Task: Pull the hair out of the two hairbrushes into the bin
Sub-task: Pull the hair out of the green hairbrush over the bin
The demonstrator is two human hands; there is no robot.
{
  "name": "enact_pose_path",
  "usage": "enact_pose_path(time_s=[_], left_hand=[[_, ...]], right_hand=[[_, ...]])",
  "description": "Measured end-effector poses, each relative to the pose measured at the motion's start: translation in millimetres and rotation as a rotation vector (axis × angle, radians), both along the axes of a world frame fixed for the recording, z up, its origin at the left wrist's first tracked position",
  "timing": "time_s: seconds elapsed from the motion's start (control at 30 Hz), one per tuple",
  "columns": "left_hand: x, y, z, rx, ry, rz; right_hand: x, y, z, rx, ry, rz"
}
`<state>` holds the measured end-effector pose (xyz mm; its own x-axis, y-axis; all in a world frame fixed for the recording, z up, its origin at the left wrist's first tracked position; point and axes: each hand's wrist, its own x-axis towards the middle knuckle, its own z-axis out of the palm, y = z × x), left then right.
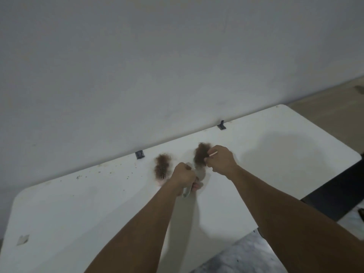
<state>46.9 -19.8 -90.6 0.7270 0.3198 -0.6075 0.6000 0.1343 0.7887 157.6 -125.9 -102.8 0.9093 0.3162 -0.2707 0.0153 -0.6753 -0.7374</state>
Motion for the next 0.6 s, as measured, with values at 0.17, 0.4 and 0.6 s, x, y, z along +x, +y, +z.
enact_pose_path(time_s=[0.17,0.4,0.6], left_hand=[[-3,-13,13,-0.062,-0.038,-0.03],[-2,-43,20,-0.019,-0.017,-0.241],[-4,-78,23,-0.008,-0.04,-0.411]], right_hand=[[-3,-33,20,0.17,0.215,-0.219],[-10,-94,50,0.435,0.459,-0.204],[-25,-137,51,0.393,0.425,-0.212]])
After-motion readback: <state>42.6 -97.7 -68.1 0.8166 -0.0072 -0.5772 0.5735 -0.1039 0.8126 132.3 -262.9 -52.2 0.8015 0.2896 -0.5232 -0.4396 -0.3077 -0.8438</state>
